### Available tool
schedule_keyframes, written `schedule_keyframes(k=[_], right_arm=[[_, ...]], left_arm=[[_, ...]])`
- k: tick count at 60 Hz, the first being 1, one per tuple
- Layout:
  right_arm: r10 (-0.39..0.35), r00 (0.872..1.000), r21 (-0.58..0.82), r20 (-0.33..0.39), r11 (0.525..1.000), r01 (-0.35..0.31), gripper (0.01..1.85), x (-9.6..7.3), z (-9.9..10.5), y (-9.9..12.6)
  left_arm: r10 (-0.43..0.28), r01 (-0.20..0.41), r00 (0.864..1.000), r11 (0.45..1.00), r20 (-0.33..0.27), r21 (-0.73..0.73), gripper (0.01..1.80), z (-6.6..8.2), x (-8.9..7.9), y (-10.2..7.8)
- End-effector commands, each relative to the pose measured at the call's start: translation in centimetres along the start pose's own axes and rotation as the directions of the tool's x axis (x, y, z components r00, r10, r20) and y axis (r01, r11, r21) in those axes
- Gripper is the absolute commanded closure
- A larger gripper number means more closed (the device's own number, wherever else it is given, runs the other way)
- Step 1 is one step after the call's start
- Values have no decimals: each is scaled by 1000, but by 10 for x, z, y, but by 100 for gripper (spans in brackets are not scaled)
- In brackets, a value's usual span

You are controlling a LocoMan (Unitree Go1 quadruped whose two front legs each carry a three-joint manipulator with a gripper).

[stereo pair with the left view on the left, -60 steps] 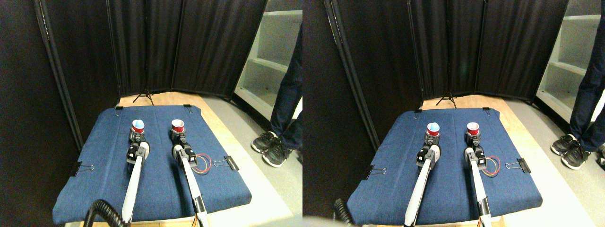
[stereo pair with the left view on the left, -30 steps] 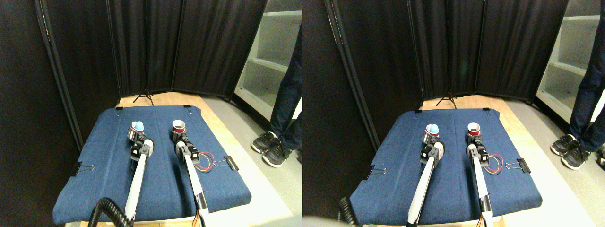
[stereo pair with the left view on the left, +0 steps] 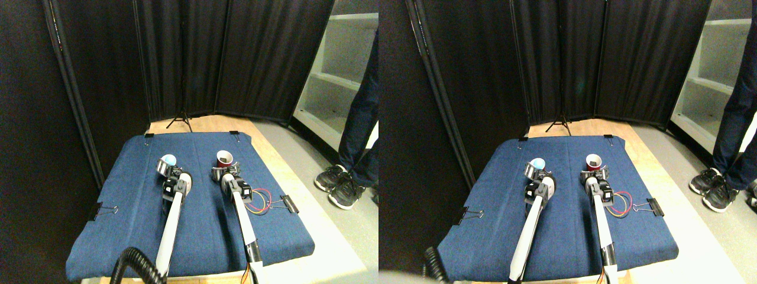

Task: Pour (bimanual)

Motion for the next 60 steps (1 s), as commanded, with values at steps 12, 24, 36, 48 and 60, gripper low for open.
schedule_keyframes(k=[12, 24, 36, 48, 60], right_arm=[[75, 997, -15, -29, 997, -75, 50, -13, -2, 21], [97, 995, -23, -11, 995, -97, 55, -15, -2, 24], [213, 977, -32, 7, 977, -213, 81, -30, -3, 29], [284, 958, -62, -26, 957, -285, 92, -44, 0, 36], [329, 944, -146, -22, 933, -329, 97, -57, 0, 45]], left_arm=[[-63, 63, 998, 997, 2, -53, 56, 15, -16, -5], [-133, 128, 991, 984, -33, -127, 60, 25, -26, 1], [-348, 353, 923, 935, -162, 6, 76, 39, -38, 9], [-481, 524, 851, 800, -209, 292, 74, 51, -45, 7], [-572, 629, 770, 602, -284, 493, 61, 54, -60, -4]])
